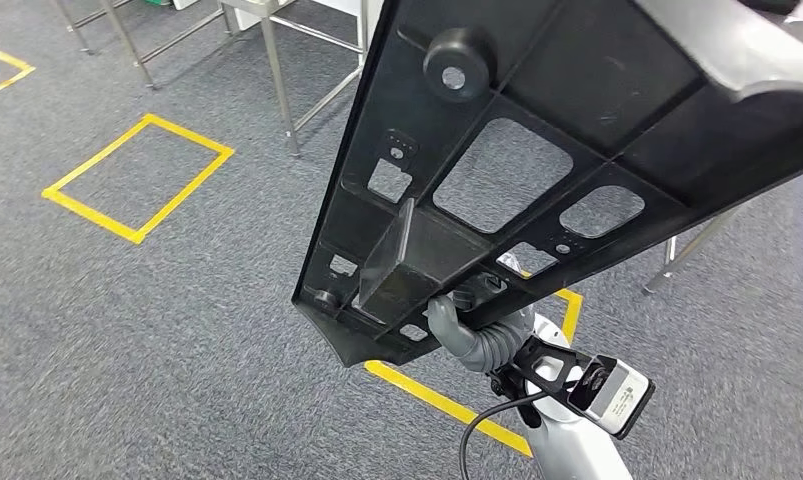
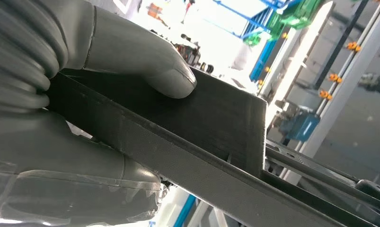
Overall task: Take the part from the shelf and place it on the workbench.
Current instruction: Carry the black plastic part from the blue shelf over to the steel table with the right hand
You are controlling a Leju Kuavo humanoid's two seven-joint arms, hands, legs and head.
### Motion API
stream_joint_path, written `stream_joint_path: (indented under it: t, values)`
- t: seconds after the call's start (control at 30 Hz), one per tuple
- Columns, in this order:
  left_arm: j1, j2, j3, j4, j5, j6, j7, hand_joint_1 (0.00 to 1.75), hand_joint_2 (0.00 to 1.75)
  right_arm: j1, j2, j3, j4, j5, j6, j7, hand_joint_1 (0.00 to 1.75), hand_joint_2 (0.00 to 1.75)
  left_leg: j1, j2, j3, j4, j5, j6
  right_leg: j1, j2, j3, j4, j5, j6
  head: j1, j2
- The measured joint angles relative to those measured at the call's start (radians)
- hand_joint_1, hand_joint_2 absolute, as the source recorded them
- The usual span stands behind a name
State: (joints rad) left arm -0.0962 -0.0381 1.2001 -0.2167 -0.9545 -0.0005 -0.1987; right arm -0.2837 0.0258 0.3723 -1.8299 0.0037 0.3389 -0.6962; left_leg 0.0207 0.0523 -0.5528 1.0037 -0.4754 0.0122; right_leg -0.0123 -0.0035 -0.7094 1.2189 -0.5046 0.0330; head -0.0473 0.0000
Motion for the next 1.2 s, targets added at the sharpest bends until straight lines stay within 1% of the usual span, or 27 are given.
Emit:
stream_joint_path:
  t: [0.07,0.2,0.23,0.3,0.33,0.37,0.43,0.47,0.5,0.53,0.57,0.6,0.63,0.67,0.7,0.73,0.8,0.83,0.9,0.93,0.97,1.0,1.03,1.07,1.1,1.17,1.2]
  values:
    - [-0.001,0.0,0.0,0.0,0.0,0.0,0.0,0.0,1.75,0.0,0.0,-0.001,0.0,0.0,-0.001,0.0,1.75,1.75,0.0,0.007,0.003,0.0,-0.002,-0.002,0.0,-0.006,0.032,-0.059,0.03,-0.002,0.0,0.0]
    - [-0.001,0.0,0.0,0.0,-0.001,0.0,0.0,0.0,1.75,0.0,0.0,-0.001,-0.001,0.0,-0.001,0.0,1.75,1.75,0.0,0.011,0.005,0.0,-0.003,-0.003,0.001,-0.015,0.053,-0.098,0.045,-0.004,0.0,0.0]
    - [-0.001,0.0,0.0,0.0,-0.003,-0.001,0.0,0.0,1.75,-0.001,0.0,-0.002,-0.003,0.0,-0.003,0.0,1.75,1.75,-0.002,0.018,0.007,0.0,-0.006,-0.007,0.006,-0.03,0.07,-0.131,0.051,-0.01,0.0,0.0]
    - [-0.004,-0.001,-0.002,0.0,-0.009,-0.004,0.0,0.0,1.75,-0.002,0.0,-0.007,-0.007,0.001,-0.01,0.0,1.75,1.75,-0.006,0.037,0.015,0.001,-0.015,-0.023,0.014,-0.04,0.097,-0.19,0.062,-0.028,0.0,0.0]
    - [-0.006,-0.001,-0.003,0.0,-0.011,-0.005,0.0,0.0,1.75,-0.003,-0.001,-0.01,-0.01,0.001,-0.014,0.0,1.75,1.75,-0.007,0.031,0.016,0.012,-0.028,-0.032,0.015,-0.04,0.107,-0.213,0.066,-0.039,0.0,0.0]
    - [-0.007,0.0,-0.004,0.0,-0.012,-0.006,0.001,0.0,1.75,-0.004,-0.001,-0.012,-0.011,0.0,-0.016,0.0,1.75,1.75,-0.005,0.015,0.007,0.04,-0.048,-0.038,0.012,-0.025,0.108,-0.216,0.068,-0.046,0.0,0.0]
    - [-0.006,0.0,-0.005,0.0,-0.012,-0.006,0.001,0.0,1.75,-0.005,-0.001,-0.014,-0.013,0.0,-0.017,-0.001,1.75,1.75,-0.002,-0.03,-0.045,0.155,-0.11,-0.043,0.009,-0.004,0.111,-0.22,0.07,-0.055,0.0,0.0]
    - [-0.004,0.0,-0.005,0.0,-0.012,-0.006,0.001,0.0,1.75,-0.004,-0.001,-0.014,-0.013,0.0,-0.016,-0.001,1.75,1.75,-0.001,-0.039,-0.08,0.224,-0.137,-0.044,0.009,0.009,0.111,-0.219,0.07,-0.056,0.0,0.0]
    - [-0.002,0.0,-0.005,0.0,-0.012,-0.006,0.001,0.0,1.75,-0.003,-0.001,-0.014,-0.013,-0.001,-0.016,0.0,1.75,1.75,-0.001,-0.043,-0.107,0.273,-0.148,-0.046,0.009,0.022,0.111,-0.219,0.07,-0.057,0.0,0.0]
    - [-0.001,0.0,-0.005,0.0,-0.012,-0.005,0.001,0.0,1.75,-0.001,-0.001,-0.014,-0.013,-0.002,-0.015,0.0,1.75,1.75,-0.001,-0.044,-0.119,0.288,-0.139,-0.047,0.009,0.037,0.111,-0.217,0.07,-0.056,0.0,0.0]
    - [0.0,0.0,-0.005,0.0,-0.011,-0.004,0.001,0.0,1.75,-0.001,-0.001,-0.014,-0.013,-0.002,-0.013,0.0,1.75,1.75,0.0,-0.046,-0.115,0.266,-0.112,-0.048,0.009,0.051,0.112,-0.216,0.069,-0.055,0.0,0.0]
    - [-0.001,0.001,-0.005,0.0,-0.01,-0.002,0.001,0.0,1.75,0.0,-0.001,-0.015,-0.013,-0.003,-0.011,0.0,1.75,1.75,0.002,-0.053,-0.093,0.208,-0.07,-0.048,0.008,0.064,0.113,-0.213,0.067,-0.053,0.0,0.0]
    - [-0.002,0.001,-0.005,0.0,-0.009,-0.001,0.001,0.0,1.75,-0.001,-0.001,-0.015,-0.013,-0.004,-0.009,0.0,1.75,1.75,0.004,-0.072,-0.065,0.139,-0.035,-0.046,0.007,0.076,0.113,-0.209,0.065,-0.049,0.0,0.0]
    - [-0.002,0.001,-0.005,0.0,-0.009,0.0,0.001,0.0,1.75,-0.001,-0.001,-0.016,-0.013,-0.005,-0.005,0.0,1.75,1.75,0.007,-0.091,-0.039,0.079,-0.012,-0.043,0.007,0.088,0.11,-0.203,0.063,-0.045,0.0,0.0]
    - [-0.002,0.001,-0.005,0.0,-0.007,0.0,0.001,0.0,1.75,-0.002,-0.001,-0.017,-0.013,-0.006,-0.001,0.0,1.75,1.75,0.008,-0.107,-0.023,0.039,-0.001,-0.039,0.007,0.099,0.106,-0.199,0.062,-0.039,0.0,0.0]
    - [-0.003,0.001,-0.005,0.0,-0.005,0.0,0.001,0.0,1.75,-0.003,-0.001,-0.018,-0.013,-0.008,0.002,0.0,1.75,1.75,0.007,-0.116,-0.016,0.024,-0.003,-0.034,0.007,0.108,0.102,-0.198,0.063,-0.032,0.0,0.0]
    - [-0.005,-0.001,-0.005,0.0,-0.001,0.001,-0.001,0.0,1.75,-0.005,-0.001,-0.021,-0.012,-0.011,0.005,0.001,1.75,1.75,0.005,-0.102,-0.015,0.018,-0.001,-0.022,0.005,0.126,0.096,-0.2,0.068,-0.018,0.0,0.0]
    - [-0.007,-0.001,-0.005,0.0,0.001,0.001,-0.002,0.0,1.75,-0.006,-0.001,-0.022,-0.012,-0.013,0.005,0.001,1.75,1.75,0.006,-0.093,-0.013,0.014,0.002,-0.015,0.006,0.119,0.094,-0.197,0.065,-0.012,0.0,0.0]
    - [-0.011,-0.003,-0.004,0.0,0.003,0.004,-0.003,0.0,1.75,-0.013,-0.001,-0.025,-0.01,-0.015,0.006,0.001,1.75,1.75,0.009,-0.071,-0.008,0.004,0.007,-0.002,0.007,0.072,0.067,-0.141,0.031,-0.004,0.0,0.0]
    - [-0.011,-0.002,-0.004,0.0,0.005,0.005,-0.003,0.0,1.75,-0.016,0.0,-0.026,-0.008,-0.016,0.006,0.001,1.75,1.75,0.006,-0.059,-0.007,0.002,0.007,0.002,0.006,0.041,0.039,-0.081,0.0,0.0,0.0,0.0]
    - [-0.011,-0.002,-0.004,0.0,0.007,0.006,-0.002,0.0,1.75,-0.019,0.0,-0.027,-0.006,-0.016,0.007,0.001,1.75,1.75,0.004,-0.047,-0.007,0.002,0.006,0.005,0.004,0.023,0.005,-0.01,-0.032,0.003,0.0,0.0]
    - [-0.009,-0.002,-0.004,0.0,0.009,0.007,-0.001,0.0,1.75,-0.019,0.0,-0.027,-0.003,-0.016,0.007,0.001,1.75,1.75,0.002,-0.034,-0.007,0.002,0.005,0.006,0.002,0.014,-0.024,0.049,-0.053,0.005,0.0,0.0]
    - [-0.009,-0.001,-0.003,0.0,0.01,0.006,-0.001,0.0,1.75,-0.019,0.0,-0.028,-0.001,-0.016,0.008,0.001,1.75,1.75,0.001,-0.021,-0.007,0.002,0.004,0.006,0.0,0.01,-0.04,0.079,-0.056,0.007,0.0,0.0]
    - [-0.009,-0.001,-0.003,0.0,0.012,0.006,0.0,0.0,1.75,-0.019,0.0,-0.028,0.002,-0.016,0.009,0.001,1.75,1.75,0.0,-0.01,-0.006,0.003,0.003,0.005,0.0,0.007,-0.034,0.067,-0.04,0.007,0.0,0.0]
    - [-0.01,-0.001,-0.003,0.0,0.014,0.004,0.0,0.0,1.75,-0.019,0.0,-0.029,0.003,-0.016,0.01,0.001,1.75,1.75,0.0,0.0,-0.003,0.003,0.001,0.004,-0.001,0.0,-0.007,0.017,-0.009,0.005,0.0,0.0]
    - [-0.012,-0.002,-0.002,0.0,0.018,-0.002,-0.002,0.0,1.75,-0.022,0.0,-0.03,0.004,-0.016,0.015,0.001,1.75,1.75,-0.003,0.018,0.004,0.003,-0.005,-0.003,0.007,-0.042,0.07,-0.128,0.049,-0.006,0.0,0.0]
    - [-0.012,-0.002,-0.001,0.0,0.021,-0.005,-0.002,0.0,1.75,-0.023,0.0,-0.03,0.004,-0.016,0.017,0.001,1.75,1.75,-0.005,0.025,0.007,0.003,-0.008,-0.007,0.012,-0.06,0.096,-0.178,0.062,-0.013,0.0,0.0]
